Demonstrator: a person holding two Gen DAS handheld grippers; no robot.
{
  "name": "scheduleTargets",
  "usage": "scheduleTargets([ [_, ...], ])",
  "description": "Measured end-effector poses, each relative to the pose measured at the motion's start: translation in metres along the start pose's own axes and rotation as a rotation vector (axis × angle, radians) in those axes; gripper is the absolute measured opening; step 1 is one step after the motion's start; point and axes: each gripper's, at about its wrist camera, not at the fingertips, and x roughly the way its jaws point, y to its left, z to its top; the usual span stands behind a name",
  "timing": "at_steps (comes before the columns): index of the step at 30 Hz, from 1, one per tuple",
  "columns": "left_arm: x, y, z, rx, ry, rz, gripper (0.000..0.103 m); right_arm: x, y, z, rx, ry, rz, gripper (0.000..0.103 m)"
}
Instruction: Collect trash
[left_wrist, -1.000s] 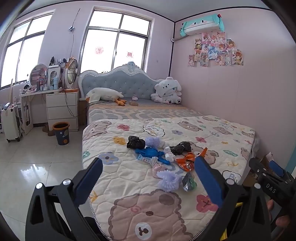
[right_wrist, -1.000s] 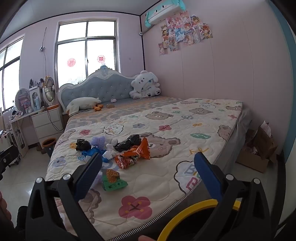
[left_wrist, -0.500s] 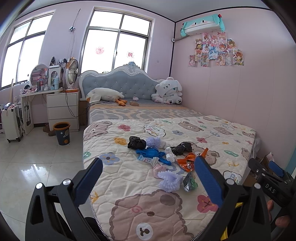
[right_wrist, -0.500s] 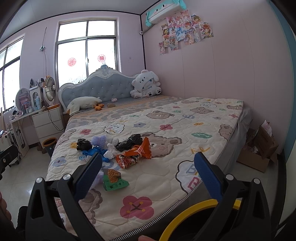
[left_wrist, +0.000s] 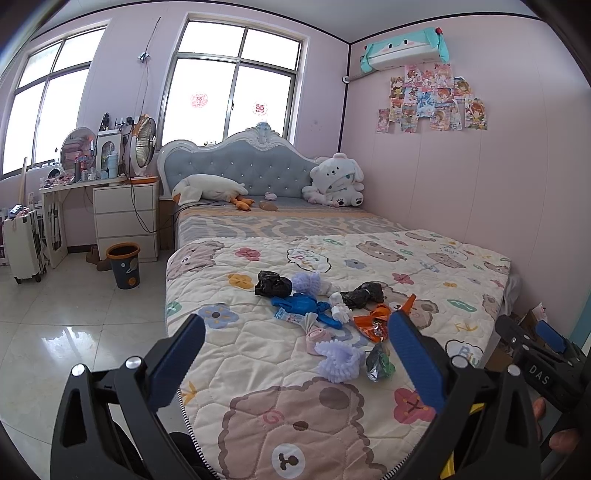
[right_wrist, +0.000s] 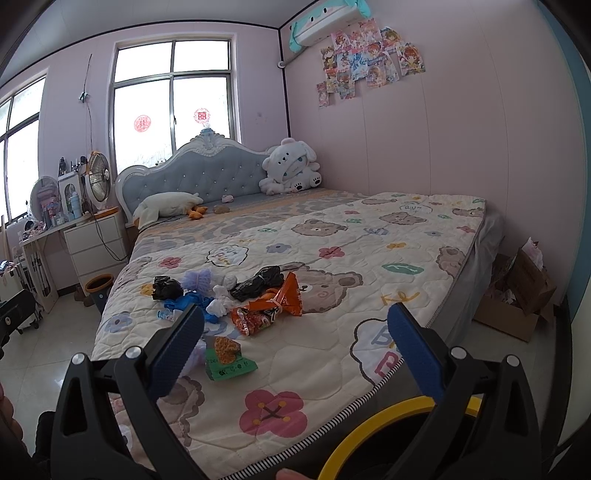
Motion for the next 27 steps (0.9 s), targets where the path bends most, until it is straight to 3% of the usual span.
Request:
scheduleTargets([
  [27, 0.001, 0.002, 0.000, -0.002, 0.004, 0.000, 0.096, 0.014, 0.001, -0.008, 0.006, 0.015, 0.006, 0.096],
])
